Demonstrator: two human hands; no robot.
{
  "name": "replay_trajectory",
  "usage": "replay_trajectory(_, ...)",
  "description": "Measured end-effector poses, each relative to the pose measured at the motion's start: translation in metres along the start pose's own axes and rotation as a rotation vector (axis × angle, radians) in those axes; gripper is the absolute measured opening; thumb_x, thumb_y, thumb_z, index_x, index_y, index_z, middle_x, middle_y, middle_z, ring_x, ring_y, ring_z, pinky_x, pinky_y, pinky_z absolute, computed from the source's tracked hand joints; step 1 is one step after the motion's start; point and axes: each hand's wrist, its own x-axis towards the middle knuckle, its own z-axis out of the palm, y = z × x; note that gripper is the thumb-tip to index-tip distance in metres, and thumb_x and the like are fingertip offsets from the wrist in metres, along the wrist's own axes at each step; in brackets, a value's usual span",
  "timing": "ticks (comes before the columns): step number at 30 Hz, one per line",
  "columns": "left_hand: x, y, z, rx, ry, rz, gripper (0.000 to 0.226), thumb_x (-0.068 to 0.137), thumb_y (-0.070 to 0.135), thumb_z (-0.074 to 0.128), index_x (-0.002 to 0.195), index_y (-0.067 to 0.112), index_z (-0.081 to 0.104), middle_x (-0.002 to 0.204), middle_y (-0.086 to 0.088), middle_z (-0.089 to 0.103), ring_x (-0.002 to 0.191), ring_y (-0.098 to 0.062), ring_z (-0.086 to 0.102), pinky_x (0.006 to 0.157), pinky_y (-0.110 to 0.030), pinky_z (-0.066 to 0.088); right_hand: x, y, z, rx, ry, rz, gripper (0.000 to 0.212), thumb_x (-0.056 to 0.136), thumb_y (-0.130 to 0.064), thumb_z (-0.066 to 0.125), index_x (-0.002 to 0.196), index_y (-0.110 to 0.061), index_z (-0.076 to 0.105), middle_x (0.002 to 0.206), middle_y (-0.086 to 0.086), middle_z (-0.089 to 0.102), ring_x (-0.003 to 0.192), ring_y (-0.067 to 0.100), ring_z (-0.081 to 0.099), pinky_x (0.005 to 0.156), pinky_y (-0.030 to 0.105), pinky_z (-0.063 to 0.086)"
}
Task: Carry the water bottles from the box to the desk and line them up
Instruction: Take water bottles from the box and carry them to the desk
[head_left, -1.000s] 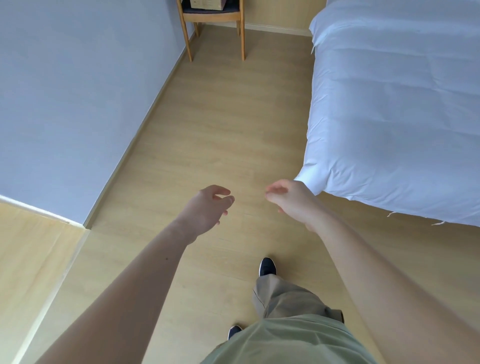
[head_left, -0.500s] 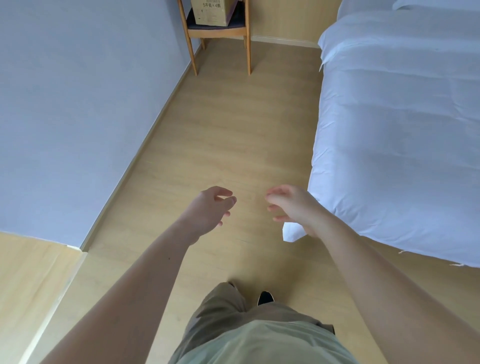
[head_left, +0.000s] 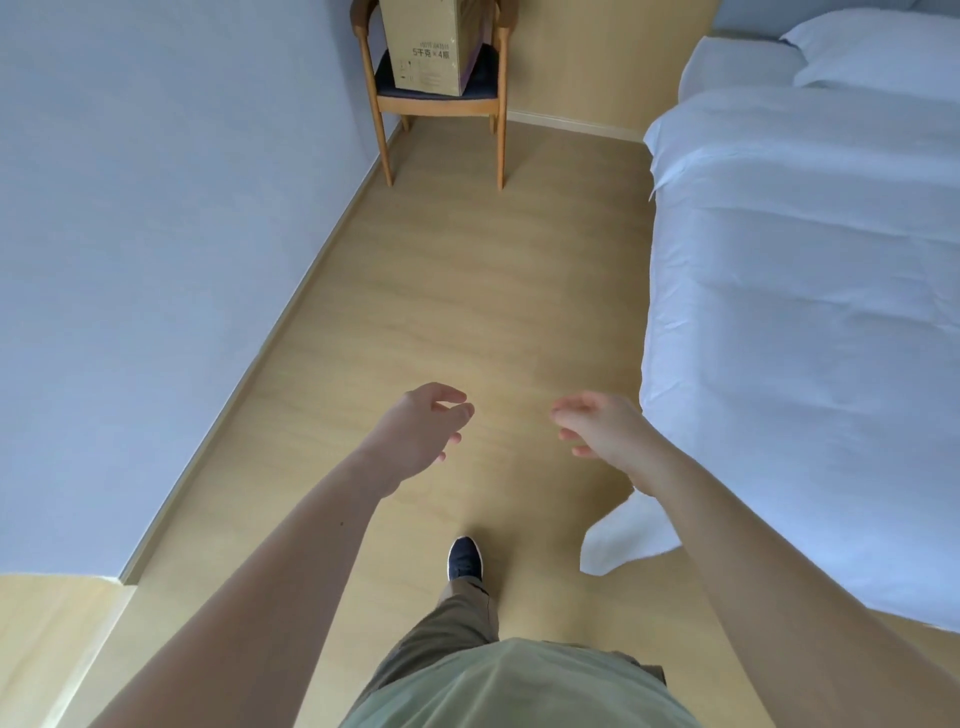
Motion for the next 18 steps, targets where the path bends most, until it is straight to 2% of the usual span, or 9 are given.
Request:
replay_trajectory(5, 0.054, 0.016, -0.053, 0.021, -0.002, 0.003, 0.020, 0.097, 0.034, 0.063, 0.117, 0.031, 0.064, 0.106, -0.002, 0.075, 0.106, -0.031, 0.071, 0.099, -0.049, 0.056, 0.057, -0.055, 0.017, -0.020, 0.011, -0.016, 0.006, 0.095, -0.029, 0.063, 0.098, -0.030, 0.068, 0.108, 0.001, 0.072, 0.104, 0.017, 0.070, 0.097, 0.042, 0.058)
replay_trajectory(13, 0.126, 0.050, -0.095, 0.037, -0.012, -0.004, 0.022, 0.098, 0.033, 0.063, 0.119, 0.029, 0.064, 0.106, -0.003, 0.075, 0.106, -0.031, 0.070, 0.098, -0.049, 0.056, 0.124, -0.116, 0.012, -0.041, 0.040, -0.021, 0.006, 0.095, -0.029, 0.064, 0.099, -0.030, 0.068, 0.106, 0.002, 0.074, 0.106, 0.025, 0.070, 0.098, 0.045, 0.056)
replay_trajectory(18, 0.182, 0.078, -0.107, 0.079, 0.006, -0.001, 0.027, 0.098, 0.034, 0.062, 0.124, 0.028, 0.066, 0.097, 0.001, 0.074, 0.101, -0.021, 0.068, 0.099, -0.043, 0.054, 0.178, -0.137, -0.003, 0.015, 0.027, -0.003, 0.012, 0.095, -0.031, 0.065, 0.106, -0.027, 0.069, 0.111, 0.002, 0.074, 0.108, 0.022, 0.070, 0.102, 0.044, 0.054)
